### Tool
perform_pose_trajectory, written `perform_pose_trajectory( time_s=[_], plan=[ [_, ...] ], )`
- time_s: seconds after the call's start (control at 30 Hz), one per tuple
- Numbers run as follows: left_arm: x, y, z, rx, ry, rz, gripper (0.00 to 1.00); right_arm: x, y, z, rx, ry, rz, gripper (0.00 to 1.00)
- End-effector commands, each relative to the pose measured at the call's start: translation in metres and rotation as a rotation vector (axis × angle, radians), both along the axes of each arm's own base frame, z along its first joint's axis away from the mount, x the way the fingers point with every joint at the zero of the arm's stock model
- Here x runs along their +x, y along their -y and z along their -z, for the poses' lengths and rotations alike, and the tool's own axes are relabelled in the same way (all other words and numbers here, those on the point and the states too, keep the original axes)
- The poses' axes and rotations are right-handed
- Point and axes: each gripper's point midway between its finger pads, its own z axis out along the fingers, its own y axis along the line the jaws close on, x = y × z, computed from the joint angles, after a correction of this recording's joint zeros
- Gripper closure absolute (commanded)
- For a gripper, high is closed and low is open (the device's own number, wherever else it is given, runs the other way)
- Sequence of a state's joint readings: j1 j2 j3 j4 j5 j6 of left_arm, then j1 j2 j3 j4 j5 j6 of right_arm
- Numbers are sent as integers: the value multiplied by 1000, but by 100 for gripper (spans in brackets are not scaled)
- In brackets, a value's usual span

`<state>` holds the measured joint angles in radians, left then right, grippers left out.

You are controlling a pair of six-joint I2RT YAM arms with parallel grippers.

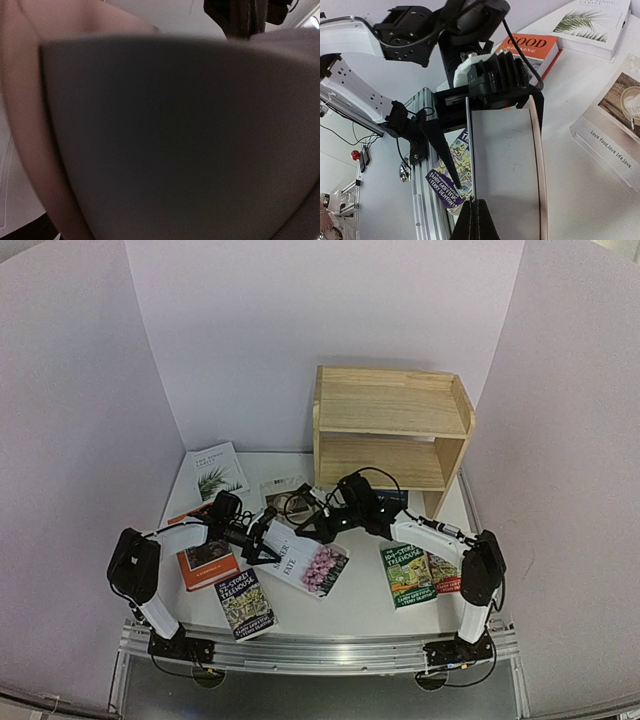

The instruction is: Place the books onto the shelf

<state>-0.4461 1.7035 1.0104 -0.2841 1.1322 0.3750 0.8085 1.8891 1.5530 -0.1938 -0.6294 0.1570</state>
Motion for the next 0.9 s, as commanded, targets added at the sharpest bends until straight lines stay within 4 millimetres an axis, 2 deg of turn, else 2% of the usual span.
perform_pose_trajectory(
  time_s=[0.0,0.07,0.17,0.3,0.37,0.43,0.47,0.5,0.53,0.6,0.63,0.7,0.77,0.8,0.87],
  plan=[
    [-11,4,-37,-107,2,95,5,-13,-1,-66,128,101,-60,100],
    [-11,5,-46,-118,-34,91,15,-11,-1,-64,124,108,-60,100],
    [-13,5,-58,-126,-83,85,36,-10,-1,-57,112,110,-59,100],
    [-19,1,-65,-100,-141,64,61,-6,-3,-56,110,101,-47,100],
    [-12,2,-66,-64,-172,10,71,1,-3,-56,97,115,-3,100],
    [-4,2,-67,-27,-197,-51,76,19,2,-54,57,161,103,100],
    [1,1,-65,-3,-223,-95,78,34,8,-51,26,186,189,96],
    [8,1,-62,20,-253,-152,78,45,14,-50,1,207,260,85],
    [14,0,-61,32,-270,-202,78,54,21,-48,-24,227,326,68],
    [32,-4,-58,75,-281,-335,80,65,31,-56,-41,265,409,47],
    [42,-7,-56,103,-273,-405,81,67,36,-61,-43,284,438,40],
    [66,-21,-56,168,-257,-565,81,67,44,-72,-41,320,466,32],
    [83,-36,-65,181,-287,-680,79,62,46,-80,-52,389,469,27],
    [90,-42,-70,175,-308,-723,79,59,45,-83,-63,434,465,26],
    [104,-56,-83,146,-365,-814,79,45,32,-85,-82,544,411,25]
  ],
)
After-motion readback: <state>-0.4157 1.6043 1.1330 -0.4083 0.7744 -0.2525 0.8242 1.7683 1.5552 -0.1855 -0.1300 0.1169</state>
